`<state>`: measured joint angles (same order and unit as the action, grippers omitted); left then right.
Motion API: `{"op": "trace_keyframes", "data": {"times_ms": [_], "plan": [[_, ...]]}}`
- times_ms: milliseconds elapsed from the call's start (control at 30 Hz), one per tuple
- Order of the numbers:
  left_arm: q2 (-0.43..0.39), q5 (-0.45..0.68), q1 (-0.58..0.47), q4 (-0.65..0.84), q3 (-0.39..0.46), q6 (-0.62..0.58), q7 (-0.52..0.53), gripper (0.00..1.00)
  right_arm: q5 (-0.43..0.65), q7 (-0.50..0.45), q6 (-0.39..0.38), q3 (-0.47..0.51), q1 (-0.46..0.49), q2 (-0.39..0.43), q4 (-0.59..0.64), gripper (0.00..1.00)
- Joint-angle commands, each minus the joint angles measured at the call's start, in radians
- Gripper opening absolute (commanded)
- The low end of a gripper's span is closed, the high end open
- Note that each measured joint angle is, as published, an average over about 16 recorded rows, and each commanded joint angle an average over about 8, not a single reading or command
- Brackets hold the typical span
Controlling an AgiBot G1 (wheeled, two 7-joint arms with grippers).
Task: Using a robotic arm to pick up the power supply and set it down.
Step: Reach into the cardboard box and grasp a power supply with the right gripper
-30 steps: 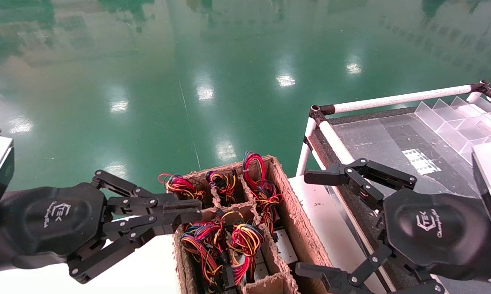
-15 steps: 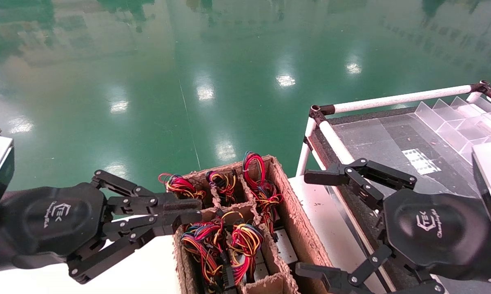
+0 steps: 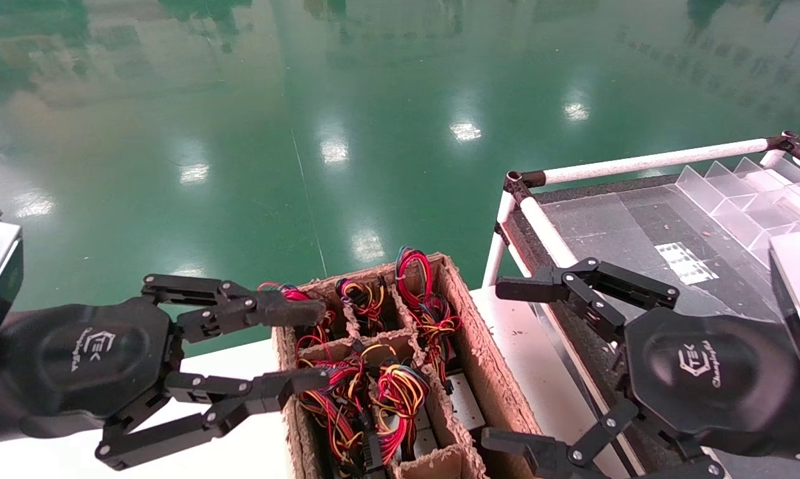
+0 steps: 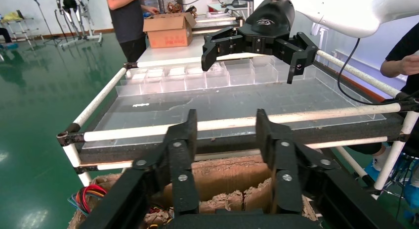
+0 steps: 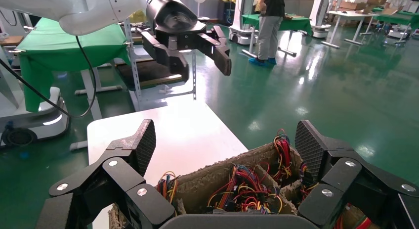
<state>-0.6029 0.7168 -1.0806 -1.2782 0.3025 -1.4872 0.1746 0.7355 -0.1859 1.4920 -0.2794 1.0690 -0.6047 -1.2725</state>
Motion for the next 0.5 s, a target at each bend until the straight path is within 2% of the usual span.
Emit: {"op": "trace_keyframes", "data": {"times_ms": [33, 300, 500], "plan": [[0.000, 0.000, 0.000, 0.000, 0.000, 0.000, 0.000, 1.00, 0.001, 0.001, -0.001, 0.000, -0.002, 0.002, 0.002, 1.00], [0.000, 0.000, 0.000, 0.000, 0.000, 0.000, 0.000, 1.00, 0.045, -0.015, -0.017, -0.017, 0.001, 0.010, 0.050, 1.00], [0.000, 0.000, 0.000, 0.000, 0.001, 0.000, 0.000, 1.00, 0.137, -0.047, -0.013, -0.070, 0.063, -0.015, 0.140, 1.00]]}}
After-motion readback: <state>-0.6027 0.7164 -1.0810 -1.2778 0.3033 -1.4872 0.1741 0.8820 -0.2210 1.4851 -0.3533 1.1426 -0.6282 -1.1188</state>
